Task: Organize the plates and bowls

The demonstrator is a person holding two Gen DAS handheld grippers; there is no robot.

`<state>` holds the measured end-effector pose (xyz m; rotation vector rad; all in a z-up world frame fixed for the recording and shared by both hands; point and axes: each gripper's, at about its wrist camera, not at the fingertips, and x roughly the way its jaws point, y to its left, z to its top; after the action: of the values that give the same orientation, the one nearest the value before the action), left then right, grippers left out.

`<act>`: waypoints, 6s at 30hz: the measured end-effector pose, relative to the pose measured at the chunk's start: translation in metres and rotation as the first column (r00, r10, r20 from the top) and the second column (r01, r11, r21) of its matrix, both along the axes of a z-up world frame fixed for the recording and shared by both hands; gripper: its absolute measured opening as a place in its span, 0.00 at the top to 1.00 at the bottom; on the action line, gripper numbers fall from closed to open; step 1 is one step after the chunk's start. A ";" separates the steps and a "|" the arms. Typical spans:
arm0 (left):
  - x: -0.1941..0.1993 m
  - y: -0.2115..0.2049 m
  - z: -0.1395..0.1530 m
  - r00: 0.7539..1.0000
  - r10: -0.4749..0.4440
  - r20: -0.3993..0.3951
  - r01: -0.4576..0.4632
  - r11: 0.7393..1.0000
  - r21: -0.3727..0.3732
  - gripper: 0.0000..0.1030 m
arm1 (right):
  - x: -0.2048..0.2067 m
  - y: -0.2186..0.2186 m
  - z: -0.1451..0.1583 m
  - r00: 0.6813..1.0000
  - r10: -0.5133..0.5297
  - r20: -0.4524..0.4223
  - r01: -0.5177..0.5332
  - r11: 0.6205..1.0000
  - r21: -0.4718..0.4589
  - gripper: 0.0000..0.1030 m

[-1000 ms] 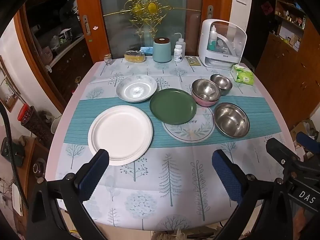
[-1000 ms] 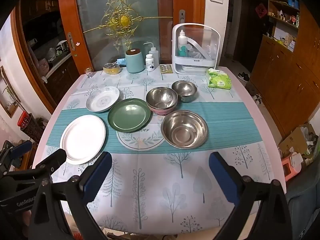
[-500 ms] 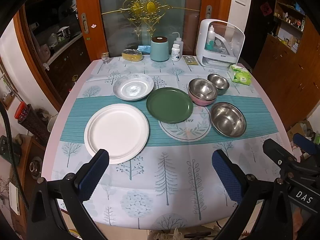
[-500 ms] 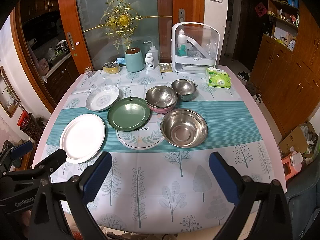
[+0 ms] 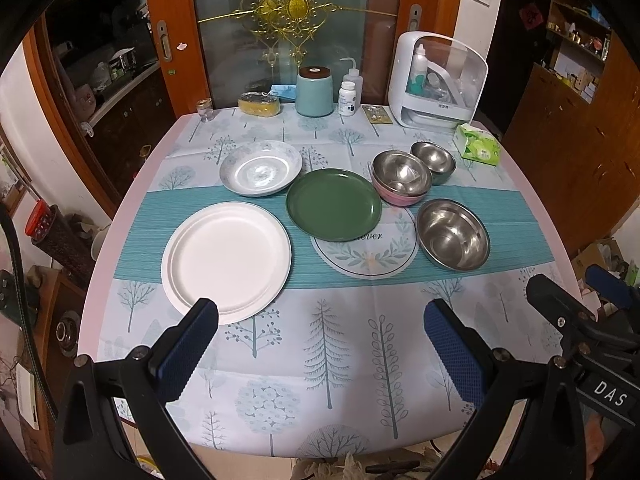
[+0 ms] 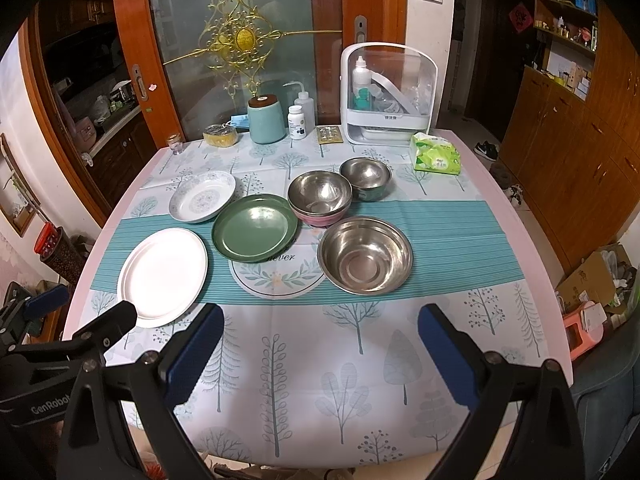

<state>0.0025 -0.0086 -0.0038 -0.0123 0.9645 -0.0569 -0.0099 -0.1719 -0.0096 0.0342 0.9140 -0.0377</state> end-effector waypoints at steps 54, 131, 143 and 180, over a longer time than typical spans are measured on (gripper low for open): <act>0.004 -0.006 -0.007 0.999 0.038 -0.026 -0.037 0.999 0.028 0.01 | 0.013 -0.007 -0.004 0.999 0.043 -0.006 -0.043 0.999 0.018 0.05; 0.211 0.304 -0.218 0.932 0.048 -0.359 -0.105 0.985 -0.139 0.05 | 0.173 0.178 -0.181 0.935 0.048 -0.352 -0.008 0.993 0.116 0.23; 0.225 0.296 -0.249 0.900 -0.050 -0.433 -0.073 0.962 -0.263 0.30 | 0.190 0.180 -0.214 0.892 0.092 -0.443 -0.003 0.981 0.196 0.44; 0.207 0.297 -0.209 0.904 -0.118 -0.411 -0.024 0.946 -0.325 0.84 | 0.178 0.169 -0.199 0.888 0.120 -0.443 0.001 0.965 0.263 0.80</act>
<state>0.2090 0.2880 -0.2125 -0.3167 1.3873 -0.2675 0.1683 -0.0027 -0.2082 0.2481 1.3891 0.1378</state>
